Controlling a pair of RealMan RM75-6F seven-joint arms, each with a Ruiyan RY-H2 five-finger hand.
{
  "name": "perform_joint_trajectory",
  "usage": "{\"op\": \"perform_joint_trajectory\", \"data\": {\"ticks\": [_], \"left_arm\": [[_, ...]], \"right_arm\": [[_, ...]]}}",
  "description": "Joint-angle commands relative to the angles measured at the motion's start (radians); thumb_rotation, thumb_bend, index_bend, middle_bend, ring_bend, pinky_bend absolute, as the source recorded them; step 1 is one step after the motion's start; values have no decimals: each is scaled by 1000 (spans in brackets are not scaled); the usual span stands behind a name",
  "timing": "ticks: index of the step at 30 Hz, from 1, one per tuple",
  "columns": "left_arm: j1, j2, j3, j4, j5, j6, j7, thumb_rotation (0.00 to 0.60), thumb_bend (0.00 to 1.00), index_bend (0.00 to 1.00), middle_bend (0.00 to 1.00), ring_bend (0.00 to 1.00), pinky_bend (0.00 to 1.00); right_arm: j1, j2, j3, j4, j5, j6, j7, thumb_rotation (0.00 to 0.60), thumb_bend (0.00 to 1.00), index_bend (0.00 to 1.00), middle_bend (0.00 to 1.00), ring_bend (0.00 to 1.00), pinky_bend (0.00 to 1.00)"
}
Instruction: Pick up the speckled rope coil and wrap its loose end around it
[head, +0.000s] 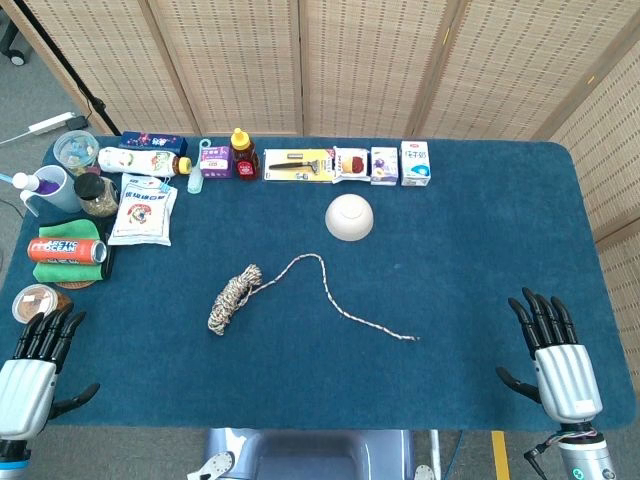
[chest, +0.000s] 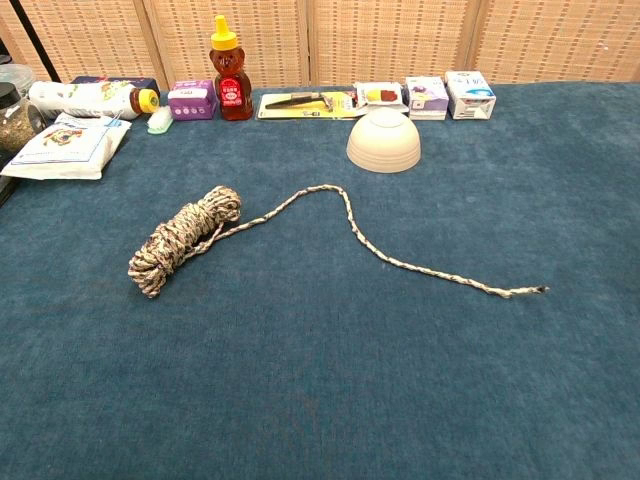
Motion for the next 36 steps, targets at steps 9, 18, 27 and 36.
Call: {"op": "perform_joint_trajectory", "data": {"ticks": [9, 18, 27, 36], "left_arm": [[3, 5, 1, 0, 4, 8, -14, 600, 89, 0, 0, 0, 0], [3, 12, 0, -2, 5, 12, -29, 600, 89, 0, 0, 0, 0], [9, 11, 3, -2, 8, 19, -29, 600, 88, 0, 0, 0, 0], [2, 7, -1, -30, 6, 3, -9, 600, 89, 0, 0, 0, 0]], "right_arm": [[4, 1, 0, 1, 4, -6, 9, 600, 0, 77, 0, 0, 0], [13, -6, -6, 6, -7, -20, 19, 600, 0, 133, 0, 0, 0], [62, -36, -11, 5, -18, -94, 53, 600, 6, 365, 0, 0, 0], [139, -76, 5, -59, 43, -250, -59, 600, 179, 444, 0, 0, 0]]}}
